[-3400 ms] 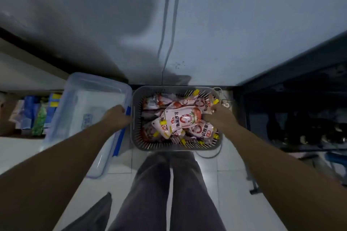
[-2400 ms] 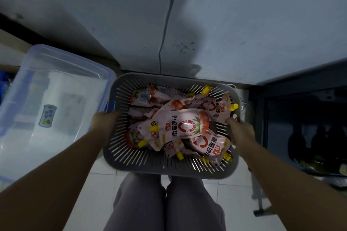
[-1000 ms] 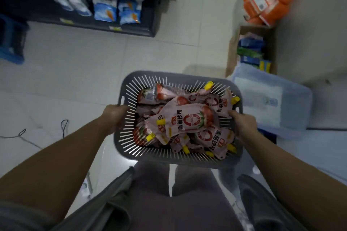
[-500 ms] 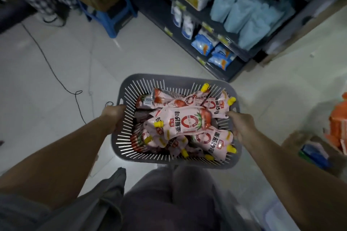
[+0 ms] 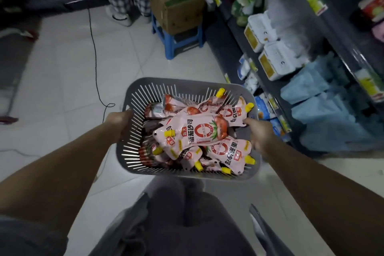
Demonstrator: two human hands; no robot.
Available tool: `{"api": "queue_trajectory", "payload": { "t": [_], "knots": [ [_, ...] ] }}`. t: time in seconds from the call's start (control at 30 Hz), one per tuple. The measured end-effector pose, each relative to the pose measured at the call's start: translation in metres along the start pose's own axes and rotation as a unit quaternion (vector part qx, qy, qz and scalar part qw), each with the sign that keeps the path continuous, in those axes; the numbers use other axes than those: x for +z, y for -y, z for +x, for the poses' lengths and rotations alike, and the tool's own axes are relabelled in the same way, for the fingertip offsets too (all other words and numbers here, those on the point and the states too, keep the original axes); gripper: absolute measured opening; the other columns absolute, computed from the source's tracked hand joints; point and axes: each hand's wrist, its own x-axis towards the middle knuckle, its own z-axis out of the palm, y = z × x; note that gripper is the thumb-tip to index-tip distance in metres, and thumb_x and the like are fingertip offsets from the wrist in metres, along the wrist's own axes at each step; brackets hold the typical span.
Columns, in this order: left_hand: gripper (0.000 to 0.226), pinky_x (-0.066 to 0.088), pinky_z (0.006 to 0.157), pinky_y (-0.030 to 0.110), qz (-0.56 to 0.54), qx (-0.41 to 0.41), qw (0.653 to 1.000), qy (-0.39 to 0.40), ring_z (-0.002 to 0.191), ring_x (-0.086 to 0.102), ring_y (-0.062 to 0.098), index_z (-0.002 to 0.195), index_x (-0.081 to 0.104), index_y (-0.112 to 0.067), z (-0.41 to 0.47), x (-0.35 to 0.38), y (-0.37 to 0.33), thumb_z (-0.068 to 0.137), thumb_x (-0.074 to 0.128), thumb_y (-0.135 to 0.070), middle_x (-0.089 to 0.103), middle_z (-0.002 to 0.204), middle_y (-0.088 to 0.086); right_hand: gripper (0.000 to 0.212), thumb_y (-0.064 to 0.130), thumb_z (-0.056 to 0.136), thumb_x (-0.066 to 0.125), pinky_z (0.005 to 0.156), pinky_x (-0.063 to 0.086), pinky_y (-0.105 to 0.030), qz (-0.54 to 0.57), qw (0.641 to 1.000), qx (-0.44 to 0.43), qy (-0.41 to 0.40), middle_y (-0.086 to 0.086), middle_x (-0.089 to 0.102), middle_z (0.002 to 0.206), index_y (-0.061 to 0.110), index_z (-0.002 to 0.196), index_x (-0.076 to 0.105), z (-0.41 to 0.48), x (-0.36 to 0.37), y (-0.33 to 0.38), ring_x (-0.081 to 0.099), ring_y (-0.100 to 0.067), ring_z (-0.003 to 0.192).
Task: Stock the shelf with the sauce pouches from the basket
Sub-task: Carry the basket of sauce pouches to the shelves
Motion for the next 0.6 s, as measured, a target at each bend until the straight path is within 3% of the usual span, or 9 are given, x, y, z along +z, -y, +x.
{"api": "queue_trajectory", "payload": {
  "t": [0.03, 0.1, 0.23, 0.33, 0.43, 0.47, 0.53, 0.57, 0.6],
  "knots": [
    [0.040, 0.025, 0.031, 0.006, -0.006, -0.005, 1.000, -0.004, 0.014, 0.025, 0.008, 0.058, 0.040, -0.011, 0.008, 0.000, -0.010, 0.092, 0.054, -0.025, 0.031, 0.051, 0.006, 0.028, 0.015, 0.078, 0.068, 0.055, 0.051, -0.032, 0.000, 1.000, 0.001, 0.006, -0.019, 0.064, 0.089, -0.001, 0.098, 0.059, 0.009, 0.008, 0.015, 0.063, -0.030, 0.073],
    [0.040, 0.024, 0.031, 0.004, -0.017, -0.010, 1.000, -0.008, 0.014, 0.025, 0.008, 0.058, 0.039, -0.011, 0.027, 0.000, -0.031, 0.093, 0.053, -0.025, 0.032, 0.052, 0.006, 0.034, 0.017, 0.078, 0.069, 0.043, 0.048, -0.022, -0.012, 1.000, 0.003, 0.013, -0.016, 0.062, 0.081, -0.001, 0.105, 0.058, 0.027, 0.025, 0.045, 0.060, -0.028, 0.066],
    [0.039, 0.024, 0.029, 0.004, -0.032, -0.017, 0.999, -0.026, 0.015, 0.030, 0.011, 0.060, 0.042, -0.009, 0.063, -0.003, -0.075, 0.093, 0.054, -0.027, 0.037, 0.044, 0.007, 0.029, 0.020, 0.078, 0.069, 0.039, 0.039, -0.025, -0.028, 0.999, 0.019, 0.016, -0.013, 0.056, 0.070, 0.001, 0.097, 0.058, 0.056, 0.060, 0.098, 0.049, -0.021, 0.050],
    [0.039, 0.024, 0.028, 0.005, -0.046, -0.025, 0.998, -0.036, 0.019, 0.034, 0.014, 0.061, 0.046, -0.008, 0.086, -0.005, -0.103, 0.091, 0.056, -0.030, 0.040, 0.032, 0.003, 0.026, 0.019, 0.080, 0.069, 0.031, 0.033, -0.016, -0.040, 0.999, 0.012, 0.018, -0.009, 0.054, 0.066, 0.002, 0.096, 0.059, 0.076, 0.084, 0.134, 0.046, -0.018, 0.050],
    [0.043, 0.024, 0.029, 0.007, -0.064, -0.029, 0.996, -0.053, 0.016, 0.029, 0.010, 0.056, 0.043, -0.010, 0.108, -0.009, -0.132, 0.091, 0.057, -0.029, 0.038, 0.027, -0.001, 0.025, 0.024, 0.077, 0.070, 0.036, 0.034, -0.022, -0.058, 0.998, 0.008, 0.027, -0.006, 0.047, 0.062, 0.005, 0.088, 0.058, 0.093, 0.104, 0.175, 0.042, -0.018, 0.049],
    [0.042, 0.025, 0.029, 0.006, -0.068, -0.029, 0.996, -0.058, 0.015, 0.028, 0.009, 0.056, 0.043, -0.010, 0.113, -0.009, -0.142, 0.091, 0.057, -0.029, 0.037, 0.025, -0.001, 0.026, 0.025, 0.076, 0.070, 0.040, 0.040, -0.025, -0.057, 0.998, 0.003, 0.029, -0.009, 0.049, 0.065, 0.005, 0.087, 0.058, 0.098, 0.110, 0.187, 0.047, -0.021, 0.053],
    [0.040, 0.026, 0.028, 0.007, -0.074, -0.035, 0.995, -0.064, 0.013, 0.029, 0.009, 0.057, 0.046, -0.008, 0.122, -0.009, -0.161, 0.090, 0.057, -0.029, 0.036, 0.020, -0.003, 0.031, 0.024, 0.075, 0.067, 0.063, 0.055, -0.036, -0.046, 0.998, 0.013, 0.037, -0.015, 0.061, 0.079, 0.001, 0.096, 0.061, 0.107, 0.121, 0.211, 0.061, -0.030, 0.070],
    [0.039, 0.027, 0.027, 0.008, -0.076, -0.038, 0.994, -0.068, 0.013, 0.031, 0.009, 0.058, 0.047, -0.008, 0.128, -0.008, -0.171, 0.089, 0.058, -0.029, 0.037, 0.020, -0.003, 0.028, 0.023, 0.076, 0.065, 0.066, 0.056, -0.035, -0.037, 0.999, 0.016, 0.036, -0.013, 0.065, 0.077, 0.001, 0.093, 0.063, 0.113, 0.126, 0.222, 0.065, -0.027, 0.070],
    [0.039, 0.027, 0.027, 0.008, -0.078, -0.041, 0.994, -0.071, 0.013, 0.032, 0.009, 0.058, 0.048, -0.008, 0.135, -0.007, -0.182, 0.088, 0.059, -0.029, 0.040, 0.022, -0.003, 0.019, 0.022, 0.077, 0.063, 0.055, 0.053, -0.027, -0.030, 0.999, 0.017, 0.038, -0.007, 0.065, 0.061, 0.004, 0.080, 0.062, 0.119, 0.131, 0.234, 0.064, -0.018, 0.056]
  ]
}}
